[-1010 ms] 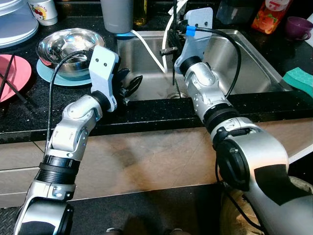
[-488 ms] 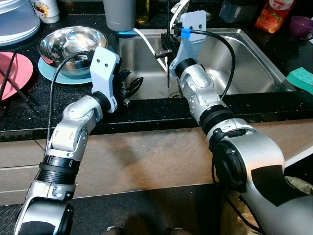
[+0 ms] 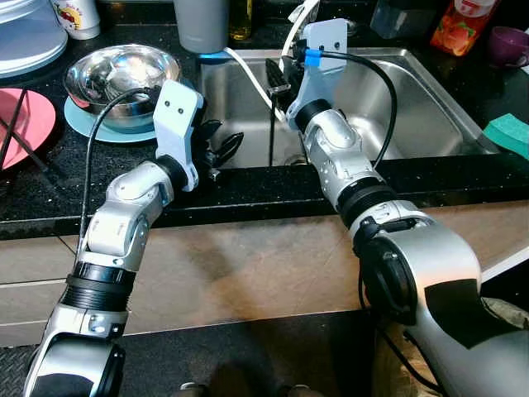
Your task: Kitchen organization
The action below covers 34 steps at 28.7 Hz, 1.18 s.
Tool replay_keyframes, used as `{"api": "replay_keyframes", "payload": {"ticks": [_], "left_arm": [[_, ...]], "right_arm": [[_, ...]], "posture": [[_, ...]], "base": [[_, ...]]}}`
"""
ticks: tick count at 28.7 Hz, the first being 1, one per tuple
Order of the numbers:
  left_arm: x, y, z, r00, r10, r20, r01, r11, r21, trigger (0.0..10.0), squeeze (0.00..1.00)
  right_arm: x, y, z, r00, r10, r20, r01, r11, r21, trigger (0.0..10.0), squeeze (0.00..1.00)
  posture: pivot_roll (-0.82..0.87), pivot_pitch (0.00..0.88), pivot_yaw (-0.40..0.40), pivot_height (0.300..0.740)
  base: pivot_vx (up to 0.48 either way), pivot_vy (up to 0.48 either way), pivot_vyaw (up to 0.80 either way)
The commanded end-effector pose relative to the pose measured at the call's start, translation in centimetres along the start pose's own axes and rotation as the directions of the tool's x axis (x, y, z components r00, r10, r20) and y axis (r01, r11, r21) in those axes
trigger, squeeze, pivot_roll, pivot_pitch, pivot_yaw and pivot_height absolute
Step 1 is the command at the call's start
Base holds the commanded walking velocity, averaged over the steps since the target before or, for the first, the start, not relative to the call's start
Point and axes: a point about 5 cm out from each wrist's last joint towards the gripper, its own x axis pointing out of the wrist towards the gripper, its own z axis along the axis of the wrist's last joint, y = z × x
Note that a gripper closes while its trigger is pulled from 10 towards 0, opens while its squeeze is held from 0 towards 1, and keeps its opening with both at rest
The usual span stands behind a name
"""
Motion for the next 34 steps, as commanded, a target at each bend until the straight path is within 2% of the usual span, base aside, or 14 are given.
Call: {"api": "replay_keyframes", "payload": {"ticks": [1,2,11,14,15,16,18,23,25,27,30,31,32,34], "left_arm": [[0.0,0.2,-0.1,1.0,0.002,-0.018,-0.002,1.0,0.007,10.0,0.0],[0.0,0.3,0.0,1.0,0.006,-0.013,-0.006,1.0,0.008,10.0,0.0],[0.1,0.1,1.6,0.999,-0.007,0.05,0.006,1.0,0.018,10.0,0.0],[0.0,-0.4,2.2,0.995,-0.053,0.08,0.052,0.999,0.011,10.0,0.0],[-0.2,-1.2,2.6,0.989,-0.11,0.104,0.111,0.994,-0.011,10.0,0.0],[-0.2,-1.2,2.6,0.989,-0.11,0.104,0.111,0.994,-0.011,10.0,0.0],[-0.6,-2.0,2.9,0.976,-0.176,0.128,0.183,0.982,-0.04,10.0,0.0],[-1.5,-2.9,3.3,0.955,-0.272,0.116,0.276,0.961,-0.026,10.0,0.0],[-2.1,-2.5,2.6,0.967,-0.254,0.03,0.254,0.967,0.023,10.0,0.0],[-2.5,-2.0,2.3,0.976,-0.22,0.008,0.219,0.975,0.041,10.0,0.0],[-3.0,-0.4,2.8,0.995,-0.094,0.034,0.092,0.994,0.054,10.0,0.0],[-3.0,-0.4,2.8,0.995,-0.094,0.034,0.092,0.994,0.054,10.0,0.0],[-3.6,0.3,3.7,0.995,-0.036,0.088,0.034,0.999,0.02,10.0,0.0],[-3.8,0.3,4.0,0.994,-0.037,0.1,0.037,0.999,0.003,10.0,0.0]], "right_arm": [[-0.3,-0.4,-0.8,0.999,-0.02,-0.041,0.02,1.0,-0.001,10.0,0.23],[-0.3,-0.5,-0.6,0.999,-0.023,-0.036,0.023,1.0,0.001,10.0,0.0],[0.1,-1.5,1.1,0.996,-0.085,0.033,0.082,0.993,0.083,10.0,0.0],[0.1,-1.7,1.3,0.993,-0.105,0.055,0.098,0.989,0.112,10.0,0.0],[0.0,-1.9,1.3,0.99,-0.124,0.067,0.113,0.983,0.147,10.0,0.0],[0.0,-1.9,1.3,0.99,-0.124,0.067,0.113,0.983,0.147,10.0,0.0],[-0.2,-2.2,1.0,0.987,-0.145,0.068,0.131,0.975,0.177,10.0,0.0],[-0.8,-2.7,0.2,0.985,-0.165,0.052,0.15,0.964,0.221,10.0,0.0],[-1.1,-2.7,-0.5,0.988,-0.147,0.04,0.135,0.966,0.222,10.0,0.0],[-1.3,-2.6,-0.8,0.99,-0.136,0.04,0.124,0.968,0.219,10.0,0.0],[-1.5,-2.1,-1.3,0.992,-0.119,0.04,0.107,0.969,0.224,10.0,0.0],[-1.5,-2.1,-1.3,0.992,-0.119,0.04,0.107,0.969,0.224,10.0,0.0],[-1.5,-1.2,-1.9,0.996,-0.091,0.015,0.084,0.961,0.264,10.0,0.0],[-1.4,-0.9,-2.1,0.997,-0.081,0.002,0.077,0.955,0.287,10.0,0.0]], "posture": [[0.03,0.174,-0.048,0.74],[0.03,0.172,-0.047,0.74],[0.03,0.164,-0.045,0.74],[0.02,0.163,-0.042,0.74],[0.02,0.158,-0.042,0.74],[0.02,0.158,-0.042,0.74],[0.03,0.159,-0.043,0.74],[0.03,0.155,-0.039,0.74],[0.03,0.152,-0.037,0.74],[0.02,0.149,-0.035,0.74],[0.02,0.145,-0.033,0.74],[0.02,0.145,-0.033,0.74],[0.03,0.14,-0.036,0.74],[0.03,0.14,-0.036,0.74]], "base": [[0.0,0.0,0.0],[0.0,0.0,0.0],[0.0,0.0,0.0],[0.0,0.0,0.0],[0.0,0.0,0.0],[0.0,0.0,0.0],[0.0,0.0,0.0],[0.0,0.0,0.0],[0.0,0.0,0.0],[0.0,0.0,0.0],[0.0,0.0,0.0],[0.0,0.0,0.0],[0.0,0.0,0.0],[0.0,0.0,0.0]]}}
